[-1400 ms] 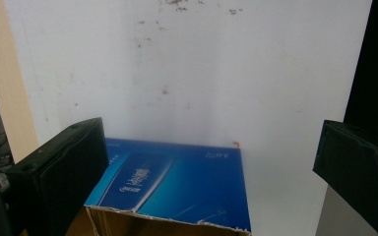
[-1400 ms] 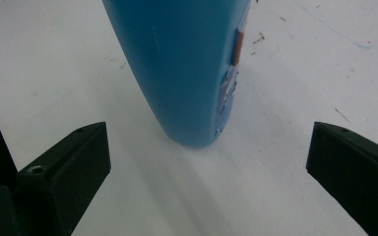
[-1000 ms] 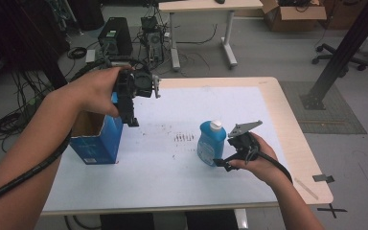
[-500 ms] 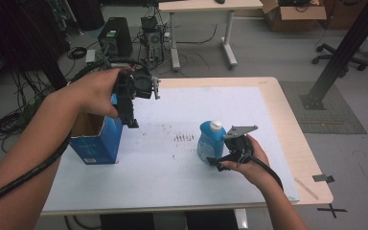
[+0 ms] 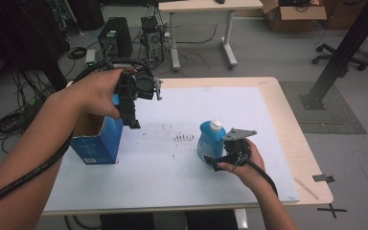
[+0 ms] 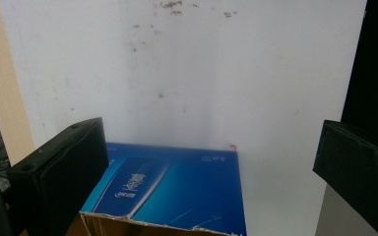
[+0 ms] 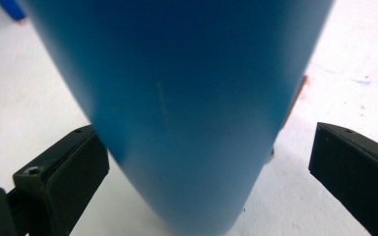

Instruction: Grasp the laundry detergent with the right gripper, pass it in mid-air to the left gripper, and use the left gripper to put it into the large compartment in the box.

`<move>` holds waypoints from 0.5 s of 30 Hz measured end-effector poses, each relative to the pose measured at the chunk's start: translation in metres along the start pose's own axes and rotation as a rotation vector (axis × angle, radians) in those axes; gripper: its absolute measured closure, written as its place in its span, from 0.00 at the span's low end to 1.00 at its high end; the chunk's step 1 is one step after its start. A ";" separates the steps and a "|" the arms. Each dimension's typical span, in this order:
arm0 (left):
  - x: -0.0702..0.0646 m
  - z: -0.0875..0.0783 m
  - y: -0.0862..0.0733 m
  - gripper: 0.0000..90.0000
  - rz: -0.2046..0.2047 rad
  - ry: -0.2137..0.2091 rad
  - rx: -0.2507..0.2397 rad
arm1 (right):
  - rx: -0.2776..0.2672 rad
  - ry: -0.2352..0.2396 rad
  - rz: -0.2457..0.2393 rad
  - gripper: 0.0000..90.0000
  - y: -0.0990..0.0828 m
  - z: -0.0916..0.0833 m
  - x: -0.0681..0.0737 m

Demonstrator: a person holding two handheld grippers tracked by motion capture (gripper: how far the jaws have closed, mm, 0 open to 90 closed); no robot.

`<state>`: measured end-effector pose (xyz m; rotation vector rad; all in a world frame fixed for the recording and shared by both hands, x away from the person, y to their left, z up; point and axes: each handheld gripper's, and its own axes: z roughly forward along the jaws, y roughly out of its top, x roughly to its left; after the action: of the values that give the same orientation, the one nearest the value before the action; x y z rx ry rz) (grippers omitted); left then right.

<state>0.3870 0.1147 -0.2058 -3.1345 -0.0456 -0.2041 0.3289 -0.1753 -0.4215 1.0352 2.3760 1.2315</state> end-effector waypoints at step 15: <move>-0.001 0.001 -0.001 0.00 -0.006 -0.002 0.001 | -0.097 -0.056 0.025 0.01 -0.002 0.006 0.005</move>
<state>0.3856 0.1160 -0.2066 -3.1336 -0.0548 -0.2015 0.3281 -0.1686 -0.4261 1.0572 2.2446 1.2956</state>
